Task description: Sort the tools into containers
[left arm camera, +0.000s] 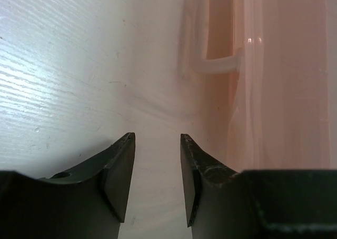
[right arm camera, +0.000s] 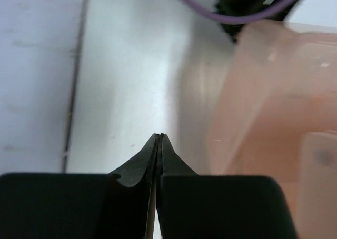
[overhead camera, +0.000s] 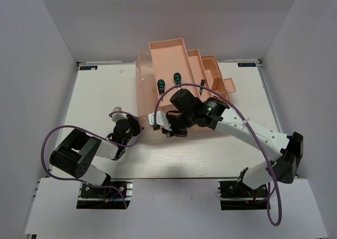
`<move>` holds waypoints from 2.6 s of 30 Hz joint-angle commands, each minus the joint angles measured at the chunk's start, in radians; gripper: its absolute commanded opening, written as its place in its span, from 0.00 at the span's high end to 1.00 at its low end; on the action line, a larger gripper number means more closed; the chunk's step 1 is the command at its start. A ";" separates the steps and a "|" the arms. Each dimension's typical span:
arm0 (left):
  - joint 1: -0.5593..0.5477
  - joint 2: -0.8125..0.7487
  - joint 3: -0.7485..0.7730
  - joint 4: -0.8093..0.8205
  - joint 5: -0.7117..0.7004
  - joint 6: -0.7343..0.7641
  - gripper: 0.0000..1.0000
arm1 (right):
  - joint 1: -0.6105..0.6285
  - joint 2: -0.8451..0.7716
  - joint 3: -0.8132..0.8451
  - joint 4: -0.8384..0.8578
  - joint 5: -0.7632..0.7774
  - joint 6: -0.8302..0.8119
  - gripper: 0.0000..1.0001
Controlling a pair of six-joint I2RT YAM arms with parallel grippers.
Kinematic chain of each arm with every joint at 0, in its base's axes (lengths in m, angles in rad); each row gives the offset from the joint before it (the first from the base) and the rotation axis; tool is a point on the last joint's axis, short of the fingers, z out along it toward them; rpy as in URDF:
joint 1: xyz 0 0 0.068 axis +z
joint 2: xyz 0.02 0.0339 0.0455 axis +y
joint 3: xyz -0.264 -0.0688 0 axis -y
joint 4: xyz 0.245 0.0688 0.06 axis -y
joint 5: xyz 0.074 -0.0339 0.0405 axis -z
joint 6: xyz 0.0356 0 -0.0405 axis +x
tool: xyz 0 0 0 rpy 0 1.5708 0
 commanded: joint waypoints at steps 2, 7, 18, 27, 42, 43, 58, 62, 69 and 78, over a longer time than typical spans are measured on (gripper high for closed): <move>0.004 -0.011 0.061 0.076 0.042 -0.011 0.50 | -0.001 -0.112 0.059 -0.136 -0.109 -0.044 1.00; 0.013 -0.021 0.088 0.067 0.051 -0.011 0.50 | -0.085 -0.219 -0.045 0.282 0.712 0.153 1.00; 0.032 -0.076 0.142 0.016 0.069 0.020 0.51 | -0.705 -0.066 -0.152 0.443 0.942 0.130 0.97; 0.032 -0.168 0.271 -0.113 0.102 0.083 0.51 | -1.050 0.348 0.010 0.163 0.284 0.315 0.90; 0.013 0.253 0.818 -0.223 0.723 0.152 0.56 | -1.149 0.448 0.054 0.040 -0.451 0.401 0.93; 0.003 0.277 0.840 -0.212 0.752 0.141 0.56 | -1.152 0.449 0.054 0.037 -0.454 0.404 0.93; -0.008 -0.105 0.864 -0.596 0.462 0.440 0.23 | -1.190 0.370 -0.032 0.120 -0.353 0.473 0.91; 0.001 0.080 1.080 -0.671 0.738 0.425 0.25 | -1.192 0.386 -0.023 0.106 -0.371 0.488 0.91; -0.010 -0.048 0.925 -0.550 0.563 0.388 0.29 | -1.199 0.276 -0.122 0.145 -0.226 0.473 0.88; 0.009 -0.316 0.837 -1.114 0.247 0.659 0.00 | -1.207 0.025 -0.291 0.267 0.277 0.493 0.10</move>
